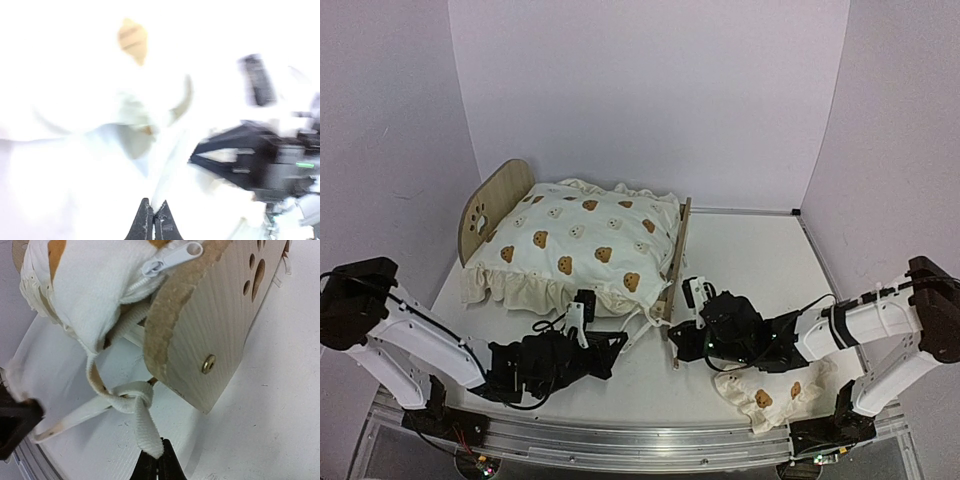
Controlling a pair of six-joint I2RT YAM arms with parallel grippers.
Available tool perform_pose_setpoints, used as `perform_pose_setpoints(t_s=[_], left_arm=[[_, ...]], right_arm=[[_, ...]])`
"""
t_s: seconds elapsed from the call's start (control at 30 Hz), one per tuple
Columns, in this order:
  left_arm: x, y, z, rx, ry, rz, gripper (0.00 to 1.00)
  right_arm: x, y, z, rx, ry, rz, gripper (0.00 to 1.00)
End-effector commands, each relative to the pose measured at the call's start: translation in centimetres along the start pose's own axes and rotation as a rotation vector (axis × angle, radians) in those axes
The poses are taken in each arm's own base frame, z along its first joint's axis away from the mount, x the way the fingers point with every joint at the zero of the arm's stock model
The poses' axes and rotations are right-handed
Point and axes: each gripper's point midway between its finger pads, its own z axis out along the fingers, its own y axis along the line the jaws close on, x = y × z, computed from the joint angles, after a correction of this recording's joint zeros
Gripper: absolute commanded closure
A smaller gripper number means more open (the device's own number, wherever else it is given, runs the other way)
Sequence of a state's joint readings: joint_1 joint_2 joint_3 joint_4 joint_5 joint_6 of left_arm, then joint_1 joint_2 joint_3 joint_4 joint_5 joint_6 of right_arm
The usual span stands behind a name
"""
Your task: Set up the pet bed
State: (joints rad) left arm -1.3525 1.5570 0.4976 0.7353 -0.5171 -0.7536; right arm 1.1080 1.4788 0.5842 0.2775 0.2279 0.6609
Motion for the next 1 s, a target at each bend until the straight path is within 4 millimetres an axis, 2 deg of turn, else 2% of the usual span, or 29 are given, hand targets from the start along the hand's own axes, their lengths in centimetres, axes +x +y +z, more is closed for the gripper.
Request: perform_pose_setpoints(t_s=[0.0, 0.07, 0.13, 0.2, 0.33, 0.43, 0.57, 0.77, 0.87, 0.97], left_arm=[[-4.0, -4.0, -2.0, 0.075, -0.115, 0.09, 1.0], [-6.1, -5.8, -2.7, 0.111, -0.163, 0.142, 1.0], [-9.1, -7.4, -3.3, 0.112, -0.244, 0.218, 1.0], [-12.1, -7.8, -3.7, 0.045, -0.333, 0.268, 1.0], [-16.5, -10.1, -2.7, -0.007, -0.43, 0.398, 1.0], [-19.0, -11.2, -1.1, -0.007, -0.466, 0.432, 1.0], [-20.9, -11.8, 1.0, -0.063, -0.5, 0.525, 1.0], [-24.1, -10.6, 4.3, -0.1, -0.549, 0.57, 1.0], [-25.3, -10.1, 5.7, -0.117, -0.585, 0.624, 1.0], [-26.7, -10.7, 6.1, -0.076, -0.658, 0.676, 1.0]], right_arm=[[-1.1, -0.1, -0.1, 0.015, -0.008, 0.029, 1.0], [-0.6, 0.0, 0.5, 0.01, 0.021, 0.025, 1.0], [-0.4, 0.2, 1.1, 0.01, 0.039, 0.013, 1.0], [-0.1, 0.1, 1.7, 0.022, 0.051, -0.002, 1.0], [0.3, -0.2, 2.4, 0.04, 0.065, -0.033, 1.0], [0.7, -0.4, 2.8, 0.043, 0.075, -0.046, 1.0], [1.6, -0.4, 3.4, 0.015, 0.071, -0.019, 1.0], [3.4, -2.3, 4.8, 0.031, 0.012, 0.052, 1.0], [3.1, -2.6, 5.0, 0.018, -0.058, 0.087, 1.0], [2.4, -3.4, 4.9, 0.042, -0.137, 0.101, 1.0]])
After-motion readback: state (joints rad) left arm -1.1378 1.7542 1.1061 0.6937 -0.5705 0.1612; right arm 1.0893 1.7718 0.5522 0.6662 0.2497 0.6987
